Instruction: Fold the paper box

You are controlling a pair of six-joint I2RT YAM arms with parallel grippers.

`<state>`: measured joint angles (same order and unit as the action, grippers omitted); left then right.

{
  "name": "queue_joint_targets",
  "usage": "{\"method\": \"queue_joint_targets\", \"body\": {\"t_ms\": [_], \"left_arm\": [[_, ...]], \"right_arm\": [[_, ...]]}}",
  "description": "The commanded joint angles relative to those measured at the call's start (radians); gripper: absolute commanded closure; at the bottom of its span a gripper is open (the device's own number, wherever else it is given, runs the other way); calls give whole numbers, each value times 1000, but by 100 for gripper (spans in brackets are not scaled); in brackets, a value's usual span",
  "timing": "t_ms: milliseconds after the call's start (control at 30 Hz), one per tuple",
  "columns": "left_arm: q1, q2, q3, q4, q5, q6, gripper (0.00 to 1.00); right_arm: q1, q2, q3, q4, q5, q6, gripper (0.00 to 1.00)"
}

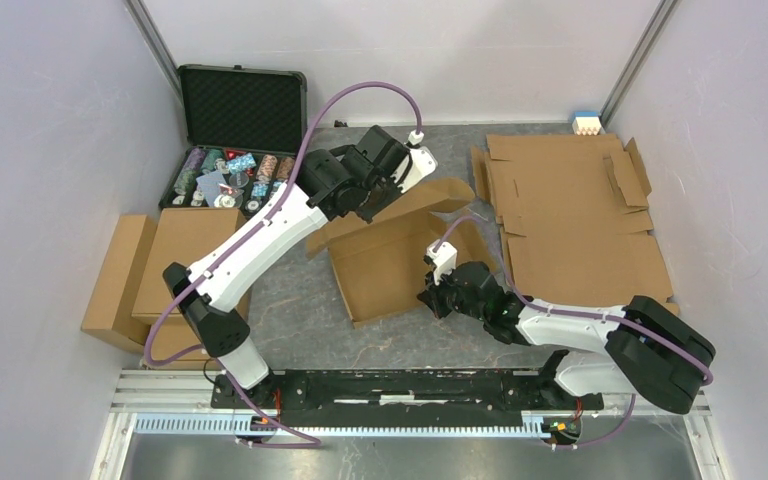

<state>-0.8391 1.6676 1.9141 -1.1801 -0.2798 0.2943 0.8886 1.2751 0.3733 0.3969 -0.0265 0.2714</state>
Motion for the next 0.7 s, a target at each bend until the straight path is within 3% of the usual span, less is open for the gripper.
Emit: {"method": "queue_joint_targets", "body": {"t_ms": [0,100,200,267,533,633,667], "left_arm": [[3,-1,-28,115,-151,71,70],[3,15,-48,166,-230,94,66],[21,32,-39,199,-237,75,46],[44,56,-1,196,-225,46,39],[121,153,18,265,-270,35,37],[144,182,15,311,-269,28,34],[146,186,11,328,-270,32,28]], "right_arm": [[7,-7,23,-39,5,-28,100],[8,-4,37,-45,5,-31,100],[8,2,52,-53,6,-35,100],[8,7,61,-59,2,-37,100],[8,-5,76,-64,0,-35,100],[7,-4,85,-71,0,-36,100],[7,-3,87,-74,1,-37,100]]}}
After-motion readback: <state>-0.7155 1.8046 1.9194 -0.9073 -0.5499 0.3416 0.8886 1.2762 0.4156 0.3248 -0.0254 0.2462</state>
